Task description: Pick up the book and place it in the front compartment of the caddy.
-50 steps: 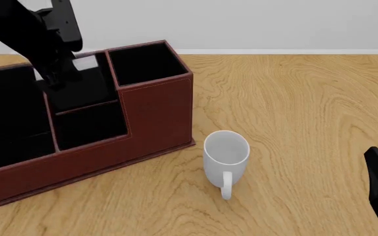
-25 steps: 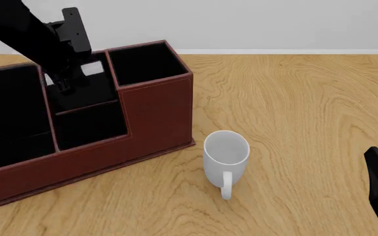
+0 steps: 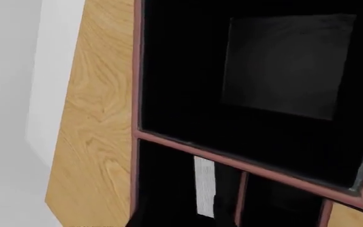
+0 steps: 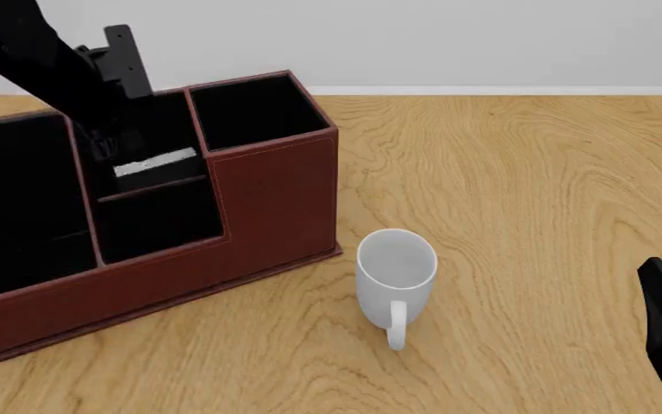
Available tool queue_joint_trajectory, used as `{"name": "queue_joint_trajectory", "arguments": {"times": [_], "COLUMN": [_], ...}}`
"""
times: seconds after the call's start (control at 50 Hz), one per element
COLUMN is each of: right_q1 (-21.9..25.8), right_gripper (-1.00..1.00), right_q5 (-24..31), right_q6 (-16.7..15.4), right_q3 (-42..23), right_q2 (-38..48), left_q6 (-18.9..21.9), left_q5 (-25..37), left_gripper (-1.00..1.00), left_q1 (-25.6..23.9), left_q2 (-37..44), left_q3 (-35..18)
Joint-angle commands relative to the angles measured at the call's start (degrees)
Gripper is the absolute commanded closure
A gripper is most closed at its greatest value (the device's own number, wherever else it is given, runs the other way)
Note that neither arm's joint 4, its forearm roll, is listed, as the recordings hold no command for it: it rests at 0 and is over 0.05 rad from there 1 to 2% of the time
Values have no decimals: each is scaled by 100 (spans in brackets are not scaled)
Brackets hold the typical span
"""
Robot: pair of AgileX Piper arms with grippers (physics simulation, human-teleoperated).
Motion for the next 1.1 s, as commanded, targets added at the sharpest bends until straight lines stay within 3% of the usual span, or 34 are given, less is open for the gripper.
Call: {"name": "queue_joint_trajectory", "arguments": {"times": [0.02,0.48,0.78,0.84,1.0,1.06,1.1], "right_q1": [0,0,1,2,1,-1,-1], "right_gripper": [-100,-100,-100,-100,-100,-100,-100], "right_q5": [1,0,0,0,0,0,0], "right_q6": [2,-1,-1,-1,-1,0,0], "right_q3": [0,0,0,0,0,0,0], "right_q2": [1,0,0,0,0,0,0], "left_q6": [150,105,279,-25,172,493,366], "left_q5": [-219,-24,232,418,336,140,166], "left_gripper": [-100,-100,-100,-100,-100,-100,-100], "left_q1": [205,-76,-274,-514,-442,-316,-478], "left_q2": [173,-355,-1353,-1468,-1836,-2069,-2167], "left_q3": [-140,-59,625,493,862,1205,1186]}}
